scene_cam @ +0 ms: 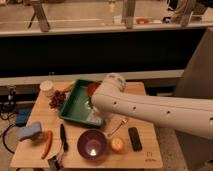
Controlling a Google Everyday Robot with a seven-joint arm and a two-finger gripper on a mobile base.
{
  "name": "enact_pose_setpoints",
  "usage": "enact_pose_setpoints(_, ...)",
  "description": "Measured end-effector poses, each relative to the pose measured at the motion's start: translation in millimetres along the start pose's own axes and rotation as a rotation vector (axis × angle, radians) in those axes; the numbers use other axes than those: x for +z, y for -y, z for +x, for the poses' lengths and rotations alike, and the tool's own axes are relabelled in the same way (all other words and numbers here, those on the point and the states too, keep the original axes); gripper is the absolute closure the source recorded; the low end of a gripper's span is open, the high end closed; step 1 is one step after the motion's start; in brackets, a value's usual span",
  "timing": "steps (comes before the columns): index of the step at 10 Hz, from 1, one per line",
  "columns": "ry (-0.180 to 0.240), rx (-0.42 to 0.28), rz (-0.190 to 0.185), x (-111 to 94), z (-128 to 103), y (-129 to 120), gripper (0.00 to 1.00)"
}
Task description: Wipe purple bowl with brush
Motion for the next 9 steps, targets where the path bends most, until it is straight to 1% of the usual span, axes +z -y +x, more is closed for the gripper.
enact_pose_setpoints(1, 0.017, -0.054, 0.014, 3.1, -5.2, 15.5, 0.24)
enact_pose_setpoints(2, 0.043, -0.139, 0.040, 7.9, -15.1, 42.6, 0.20)
enact_pose_setpoints(3, 0.057, -0.201, 0.060, 11.2, -22.5, 61.7, 0.20)
enact_pose_setpoints(4, 0.075, -0.284, 0.089, 14.6, -31.8, 84.7, 0.20)
enact_pose_setpoints(5, 0.087, -0.366, 0.115, 17.5, -37.5, 101.3, 0.20)
enact_pose_setpoints(6, 0.099, -0.459, 0.143, 19.9, -42.3, 115.5, 0.20)
enact_pose_setpoints(7, 0.111, -0.527, 0.163, 23.2, -46.2, 124.8, 0.20)
enact_pose_setpoints(8, 0.125, -0.616, 0.184, 29.9, -53.0, 136.6, 0.20)
enact_pose_setpoints(9, 0.137, -0.675, 0.189, 38.6, -60.1, 144.2, 0.20)
